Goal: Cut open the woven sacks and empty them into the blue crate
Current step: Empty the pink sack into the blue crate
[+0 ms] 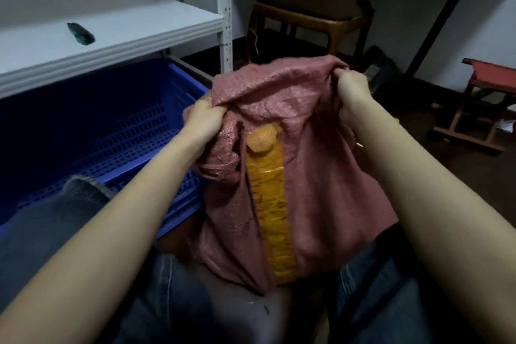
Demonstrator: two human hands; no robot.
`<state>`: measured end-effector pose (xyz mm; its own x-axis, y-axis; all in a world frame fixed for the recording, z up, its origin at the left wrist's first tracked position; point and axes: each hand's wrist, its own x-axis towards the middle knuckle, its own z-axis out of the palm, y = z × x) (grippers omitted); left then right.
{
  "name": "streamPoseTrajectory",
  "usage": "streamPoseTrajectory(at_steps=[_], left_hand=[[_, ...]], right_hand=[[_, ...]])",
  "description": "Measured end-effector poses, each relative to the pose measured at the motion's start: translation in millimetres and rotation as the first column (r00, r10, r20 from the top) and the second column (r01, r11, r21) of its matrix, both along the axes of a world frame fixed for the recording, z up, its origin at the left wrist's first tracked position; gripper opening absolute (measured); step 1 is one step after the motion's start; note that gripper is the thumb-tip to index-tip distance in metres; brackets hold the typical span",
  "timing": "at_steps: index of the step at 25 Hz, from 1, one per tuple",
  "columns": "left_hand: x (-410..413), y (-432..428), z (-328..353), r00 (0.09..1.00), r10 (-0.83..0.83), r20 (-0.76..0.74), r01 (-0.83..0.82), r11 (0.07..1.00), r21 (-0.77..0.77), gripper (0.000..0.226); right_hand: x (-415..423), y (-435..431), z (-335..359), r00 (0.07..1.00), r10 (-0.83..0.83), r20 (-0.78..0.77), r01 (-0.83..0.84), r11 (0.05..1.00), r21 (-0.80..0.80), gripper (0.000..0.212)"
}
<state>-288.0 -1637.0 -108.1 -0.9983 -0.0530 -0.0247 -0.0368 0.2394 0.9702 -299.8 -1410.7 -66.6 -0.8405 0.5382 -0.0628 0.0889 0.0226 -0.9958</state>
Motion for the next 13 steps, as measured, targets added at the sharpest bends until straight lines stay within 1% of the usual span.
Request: streamPoseTrajectory(at_steps=[1, 2, 3, 4, 5, 6, 7, 8, 9, 10, 11, 12, 13], left_hand=[[-4, -4, -5, 0.999, 0.031, 0.03, -0.032, 0.999, 0.014, 0.021], [-7, -7, -8, 0.996, 0.07, 0.051, -0.071, 0.997, 0.013, 0.022], [-10, -11, -11, 0.993, 0.106, 0.057, -0.107, 0.994, 0.002, 0.02], [-14, -14, -17, 0.989, 0.137, 0.063, -0.135, 0.991, -0.023, 0.017], [-17, -16, -21, 0.988, 0.146, 0.057, -0.143, 0.988, -0.051, 0.016], [-22, -16, -25, 0.987, 0.148, 0.057, -0.143, 0.986, -0.081, 0.016], [-25, -16, -29, 0.987, 0.15, 0.058, -0.143, 0.984, -0.105, 0.017], [-25, -13, -28, 0.988, 0.144, 0.054, -0.138, 0.984, -0.112, 0.019], [-23, -10, -27, 0.989, 0.139, 0.049, -0.133, 0.985, -0.114, 0.022], [-20, -5, -24, 0.989, 0.141, 0.034, -0.137, 0.984, -0.116, 0.025], [-19, -2, -23, 0.987, 0.159, 0.021, -0.155, 0.98, -0.128, 0.028], [-19, 3, -25, 0.983, 0.185, 0.011, -0.181, 0.968, -0.172, 0.029], [-18, 6, -26, 0.981, 0.193, -0.003, -0.188, 0.955, -0.229, 0.029]], right_hand=[[0, 1, -9, 0.998, -0.002, 0.059, -0.011, 0.974, 0.225, 0.013], [3, 2, -19, 0.996, -0.03, 0.078, -0.011, 0.881, 0.472, 0.026], [7, 2, -28, 1.0, -0.025, 0.005, 0.015, 0.745, 0.667, 0.034], [15, -2, -34, 0.991, 0.049, -0.125, 0.068, 0.616, 0.785, 0.035], [22, -6, -40, 0.962, 0.166, -0.219, 0.099, 0.535, 0.839, 0.03], [30, -10, -47, 0.937, 0.285, -0.202, 0.04, 0.489, 0.871, 0.024], [36, -12, -56, 0.932, 0.357, -0.064, -0.107, 0.439, 0.892, 0.025], [43, -14, -67, 0.911, 0.376, 0.17, -0.323, 0.394, 0.86, 0.034], [48, -13, -83, 0.84, 0.357, 0.409, -0.527, 0.356, 0.772, 0.045], [54, -13, -100, 0.735, 0.307, 0.604, -0.677, 0.315, 0.665, 0.055], [60, -12, -118, 0.641, 0.263, 0.722, -0.767, 0.266, 0.584, 0.06], [66, -15, -134, 0.589, 0.238, 0.772, -0.807, 0.222, 0.547, 0.06], [70, -18, -143, 0.578, 0.24, 0.78, -0.816, 0.203, 0.542, 0.053]])
